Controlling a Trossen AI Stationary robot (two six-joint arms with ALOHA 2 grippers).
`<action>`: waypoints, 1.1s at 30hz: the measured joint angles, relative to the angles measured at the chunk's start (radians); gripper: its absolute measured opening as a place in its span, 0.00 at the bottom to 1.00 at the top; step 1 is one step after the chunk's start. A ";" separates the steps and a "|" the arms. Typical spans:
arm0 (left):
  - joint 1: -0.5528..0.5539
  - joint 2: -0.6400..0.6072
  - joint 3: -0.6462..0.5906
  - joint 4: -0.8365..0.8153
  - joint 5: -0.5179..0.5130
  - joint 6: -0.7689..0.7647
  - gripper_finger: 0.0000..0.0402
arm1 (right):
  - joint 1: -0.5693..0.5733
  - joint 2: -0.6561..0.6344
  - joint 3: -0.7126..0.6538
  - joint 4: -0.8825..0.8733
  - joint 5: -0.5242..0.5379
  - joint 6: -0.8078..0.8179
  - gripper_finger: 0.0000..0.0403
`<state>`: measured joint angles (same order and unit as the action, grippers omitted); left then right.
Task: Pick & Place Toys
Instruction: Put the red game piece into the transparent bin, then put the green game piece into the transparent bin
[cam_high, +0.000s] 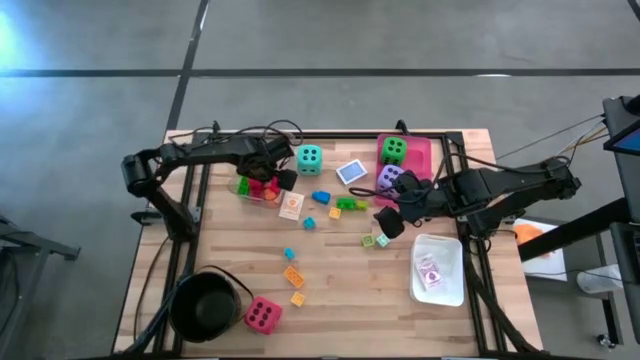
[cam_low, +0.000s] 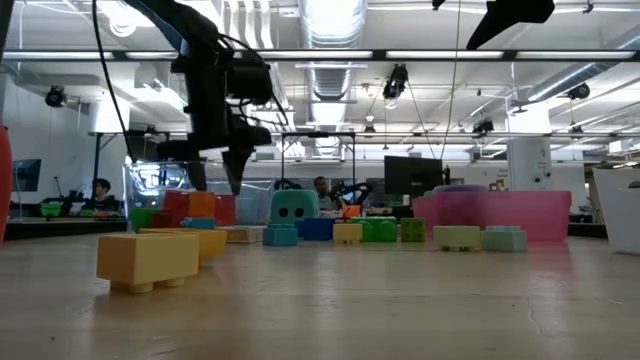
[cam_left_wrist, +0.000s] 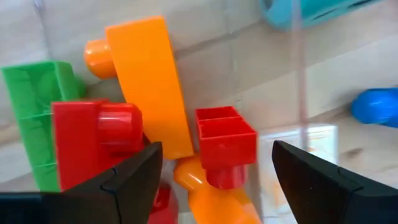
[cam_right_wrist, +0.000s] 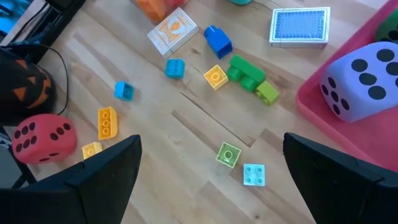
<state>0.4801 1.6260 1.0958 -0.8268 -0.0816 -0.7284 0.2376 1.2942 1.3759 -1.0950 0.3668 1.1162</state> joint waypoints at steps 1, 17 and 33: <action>0.000 -0.017 0.000 0.000 0.000 0.000 0.76 | -0.001 0.000 -0.001 0.001 0.001 -0.008 0.95; -0.112 -0.311 -0.003 0.042 0.112 0.007 0.77 | -0.214 0.173 -0.020 0.107 -0.138 -0.574 0.95; -0.553 -0.457 -0.006 0.089 -0.021 -0.064 0.77 | -0.399 0.467 -0.038 0.349 -0.301 -1.154 0.95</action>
<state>-0.0732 1.1687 1.0902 -0.7383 -0.1026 -0.7929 -0.1614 1.7613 1.3376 -0.7455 0.0662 -0.0378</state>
